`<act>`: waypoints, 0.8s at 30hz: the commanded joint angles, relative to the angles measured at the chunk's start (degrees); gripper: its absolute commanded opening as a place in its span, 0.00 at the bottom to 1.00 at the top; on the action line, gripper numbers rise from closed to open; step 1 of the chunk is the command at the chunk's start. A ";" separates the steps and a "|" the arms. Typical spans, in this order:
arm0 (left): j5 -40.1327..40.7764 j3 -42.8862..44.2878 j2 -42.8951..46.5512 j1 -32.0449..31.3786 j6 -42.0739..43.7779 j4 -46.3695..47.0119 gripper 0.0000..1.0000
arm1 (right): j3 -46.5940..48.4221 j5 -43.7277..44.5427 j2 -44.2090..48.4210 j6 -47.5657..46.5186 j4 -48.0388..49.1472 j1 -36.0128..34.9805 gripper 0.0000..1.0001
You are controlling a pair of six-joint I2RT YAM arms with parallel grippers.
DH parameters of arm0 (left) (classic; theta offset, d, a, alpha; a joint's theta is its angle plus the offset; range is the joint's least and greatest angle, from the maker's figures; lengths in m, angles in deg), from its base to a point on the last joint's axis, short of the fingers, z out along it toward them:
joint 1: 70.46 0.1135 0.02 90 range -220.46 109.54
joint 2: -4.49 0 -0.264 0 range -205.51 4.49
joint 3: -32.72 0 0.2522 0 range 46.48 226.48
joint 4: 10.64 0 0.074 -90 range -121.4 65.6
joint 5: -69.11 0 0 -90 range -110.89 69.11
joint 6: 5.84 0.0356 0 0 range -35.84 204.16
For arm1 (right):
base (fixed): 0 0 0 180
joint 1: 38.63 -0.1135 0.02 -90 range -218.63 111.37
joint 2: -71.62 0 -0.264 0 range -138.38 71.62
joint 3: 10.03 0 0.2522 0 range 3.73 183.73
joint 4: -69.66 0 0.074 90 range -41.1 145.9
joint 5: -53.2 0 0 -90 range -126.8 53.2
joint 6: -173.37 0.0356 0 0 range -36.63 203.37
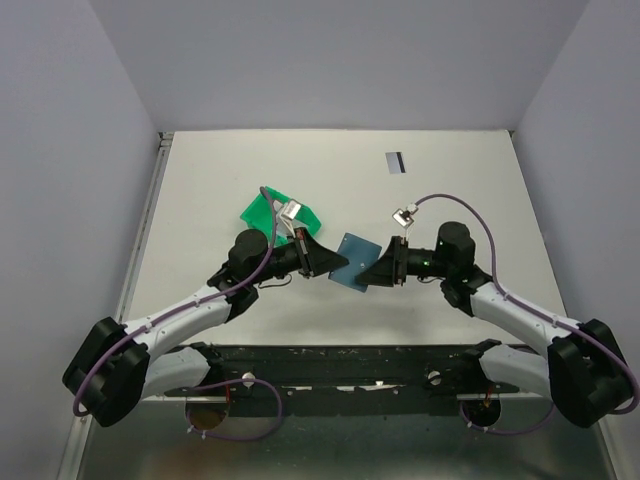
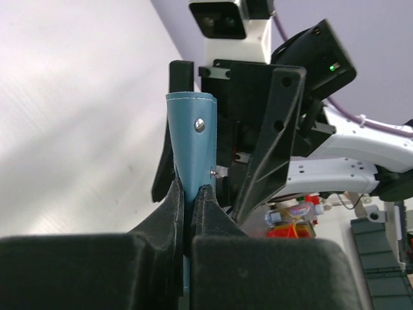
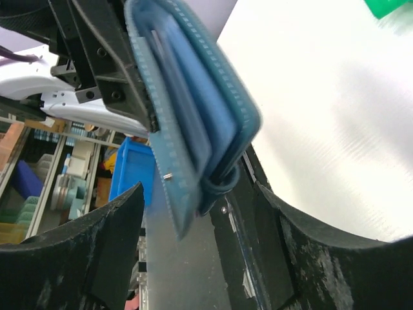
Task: Put the credit cards into the card holder
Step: Pick up the card holder from the center of the board.
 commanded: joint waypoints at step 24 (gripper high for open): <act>-0.71 13.31 -5.99 11.66 3.14 -11.32 0.77 | 38.55 43.63 -11.08 -23.97 -49.69 5.09 0.00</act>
